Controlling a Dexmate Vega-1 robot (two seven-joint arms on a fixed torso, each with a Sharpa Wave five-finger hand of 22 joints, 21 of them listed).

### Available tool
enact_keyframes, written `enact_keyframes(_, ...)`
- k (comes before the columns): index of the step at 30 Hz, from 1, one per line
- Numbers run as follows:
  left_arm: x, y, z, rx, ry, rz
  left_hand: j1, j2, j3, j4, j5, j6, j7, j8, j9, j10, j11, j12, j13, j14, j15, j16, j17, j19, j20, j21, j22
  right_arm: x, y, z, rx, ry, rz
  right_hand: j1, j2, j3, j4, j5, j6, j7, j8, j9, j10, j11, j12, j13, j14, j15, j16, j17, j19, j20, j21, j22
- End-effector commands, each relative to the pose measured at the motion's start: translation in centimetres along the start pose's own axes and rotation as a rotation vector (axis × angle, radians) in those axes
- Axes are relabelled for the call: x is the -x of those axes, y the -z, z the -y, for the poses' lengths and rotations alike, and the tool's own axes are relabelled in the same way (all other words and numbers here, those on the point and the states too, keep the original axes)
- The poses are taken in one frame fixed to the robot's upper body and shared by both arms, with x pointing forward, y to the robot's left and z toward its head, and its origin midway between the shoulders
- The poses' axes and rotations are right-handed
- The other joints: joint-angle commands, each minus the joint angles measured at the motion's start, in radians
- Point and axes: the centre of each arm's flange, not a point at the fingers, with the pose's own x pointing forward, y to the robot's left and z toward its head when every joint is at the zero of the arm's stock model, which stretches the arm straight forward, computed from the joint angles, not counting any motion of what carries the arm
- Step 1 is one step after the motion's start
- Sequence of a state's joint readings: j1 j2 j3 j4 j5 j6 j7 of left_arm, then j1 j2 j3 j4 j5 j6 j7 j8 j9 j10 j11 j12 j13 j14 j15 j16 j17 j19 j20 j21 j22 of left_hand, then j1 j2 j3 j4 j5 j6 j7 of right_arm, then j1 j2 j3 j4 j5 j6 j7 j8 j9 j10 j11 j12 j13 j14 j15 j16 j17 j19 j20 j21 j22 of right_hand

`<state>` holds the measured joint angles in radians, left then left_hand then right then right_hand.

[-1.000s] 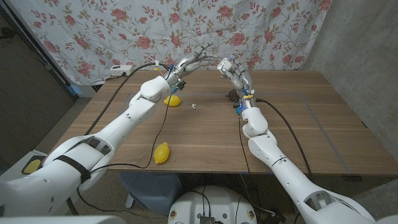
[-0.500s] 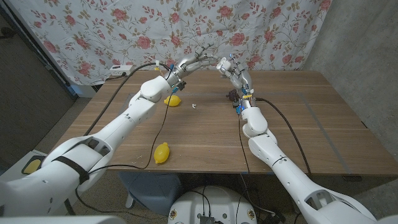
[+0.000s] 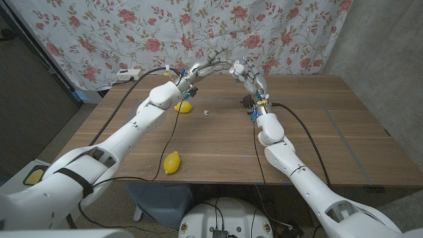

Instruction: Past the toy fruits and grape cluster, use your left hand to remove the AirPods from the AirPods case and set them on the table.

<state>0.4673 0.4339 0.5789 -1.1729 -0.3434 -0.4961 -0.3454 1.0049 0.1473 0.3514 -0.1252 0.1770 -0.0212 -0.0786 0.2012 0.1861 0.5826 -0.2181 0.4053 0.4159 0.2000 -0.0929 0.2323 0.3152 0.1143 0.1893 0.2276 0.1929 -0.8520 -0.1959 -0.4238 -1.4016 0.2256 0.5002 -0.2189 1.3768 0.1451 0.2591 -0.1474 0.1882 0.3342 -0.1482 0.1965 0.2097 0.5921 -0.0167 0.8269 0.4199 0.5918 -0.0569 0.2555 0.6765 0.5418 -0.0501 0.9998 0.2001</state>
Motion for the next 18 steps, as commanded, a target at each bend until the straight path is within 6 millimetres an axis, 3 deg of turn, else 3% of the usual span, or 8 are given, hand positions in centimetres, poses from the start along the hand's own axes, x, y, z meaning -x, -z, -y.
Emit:
enact_keyframes(1,0.12,0.09,0.19,-0.003,-0.006,-0.005,-0.011,0.0,0.007,0.003,0.0,0.008,-0.002,0.008,0.0,0.011,0.001,-0.004,-0.002,0.002,0.0,-0.002,-0.001,0.003,0.0,0.0,0.002,0.04,-0.34,-0.13,0.038,-0.001,0.016,0.038,0.025,0.004,0.005,0.007,0.006,0.001,0.007,0.002,0.08,-0.081,0.064,0.028,0.004,-0.179,-0.002,0.003,-0.004,-0.175,0.008,0.0)
enact_keyframes(7,0.09,0.13,0.35,0.001,-0.001,-0.005,-0.017,-0.003,0.01,0.0,0.0,0.042,-0.004,0.018,0.0,0.018,0.003,-0.016,-0.014,0.009,-0.004,-0.003,-0.012,0.006,-0.003,0.001,0.002,0.17,-0.4,-0.09,0.059,0.004,0.021,0.038,0.025,0.003,0.005,0.007,0.009,0.002,0.008,0.003,0.082,-0.08,0.065,0.027,0.004,-0.179,-0.002,0.003,-0.007,-0.175,0.011,0.0)
enact_keyframes(18,0.07,0.07,0.61,0.0,-0.003,0.005,-0.019,-0.008,0.011,-0.009,0.0,0.028,-0.001,0.008,0.0,-0.007,0.005,-0.047,-0.03,-0.021,0.011,-0.019,-0.028,0.004,-0.005,0.0,0.003,0.29,-0.24,-0.44,0.055,-0.005,0.013,0.039,0.025,0.003,0.005,0.008,0.01,0.001,0.008,0.003,0.08,-0.081,0.065,0.028,0.004,-0.179,-0.002,0.003,-0.011,-0.174,0.016,-0.001)
